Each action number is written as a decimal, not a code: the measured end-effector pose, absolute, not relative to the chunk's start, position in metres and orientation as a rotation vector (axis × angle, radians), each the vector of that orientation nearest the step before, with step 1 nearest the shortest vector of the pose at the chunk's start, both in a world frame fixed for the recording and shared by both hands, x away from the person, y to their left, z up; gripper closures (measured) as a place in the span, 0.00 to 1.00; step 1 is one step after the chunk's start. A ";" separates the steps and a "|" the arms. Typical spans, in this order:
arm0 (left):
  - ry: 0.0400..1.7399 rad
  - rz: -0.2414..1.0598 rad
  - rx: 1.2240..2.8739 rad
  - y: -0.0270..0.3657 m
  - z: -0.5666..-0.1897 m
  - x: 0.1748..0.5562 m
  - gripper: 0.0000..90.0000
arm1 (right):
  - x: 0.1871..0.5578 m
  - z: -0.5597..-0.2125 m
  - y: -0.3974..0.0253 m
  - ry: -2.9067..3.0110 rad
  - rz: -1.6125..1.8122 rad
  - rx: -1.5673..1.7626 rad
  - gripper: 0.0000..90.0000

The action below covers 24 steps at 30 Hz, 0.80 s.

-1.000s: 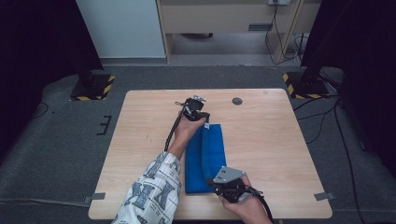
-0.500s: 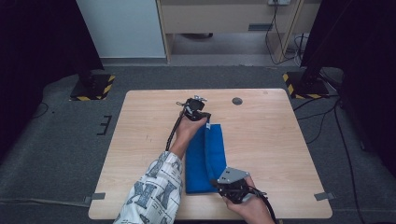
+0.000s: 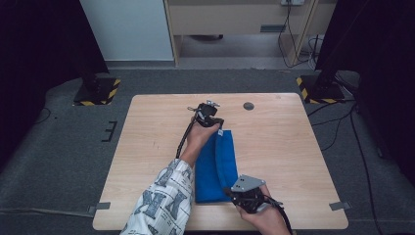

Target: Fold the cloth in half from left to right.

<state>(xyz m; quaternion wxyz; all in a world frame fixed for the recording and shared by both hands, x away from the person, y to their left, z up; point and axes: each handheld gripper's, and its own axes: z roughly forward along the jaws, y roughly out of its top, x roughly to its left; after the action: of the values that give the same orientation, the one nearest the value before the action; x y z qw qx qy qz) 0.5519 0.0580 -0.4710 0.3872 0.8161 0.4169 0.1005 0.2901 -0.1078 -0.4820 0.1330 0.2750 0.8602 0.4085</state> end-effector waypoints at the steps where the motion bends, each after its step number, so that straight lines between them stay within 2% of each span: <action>1: 1.065 0.253 2.078 0.057 -0.472 0.552 0.94 | 0.290 -0.482 -0.108 2.495 1.184 0.800 0.99; 15: 1.065 0.241 2.100 0.052 -0.481 0.553 0.89 | 0.293 -0.493 -0.112 2.533 1.139 0.853 0.95; 24: 1.059 0.234 2.114 0.050 -0.484 0.552 0.90 | 0.295 -0.496 -0.114 2.536 1.129 0.872 0.95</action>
<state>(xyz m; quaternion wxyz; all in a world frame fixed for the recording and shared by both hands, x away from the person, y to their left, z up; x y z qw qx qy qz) 0.5524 0.0500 -0.4839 0.3736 0.8253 0.4136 0.0913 0.2947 -0.1140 -0.4957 0.1155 0.2977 0.8657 0.3854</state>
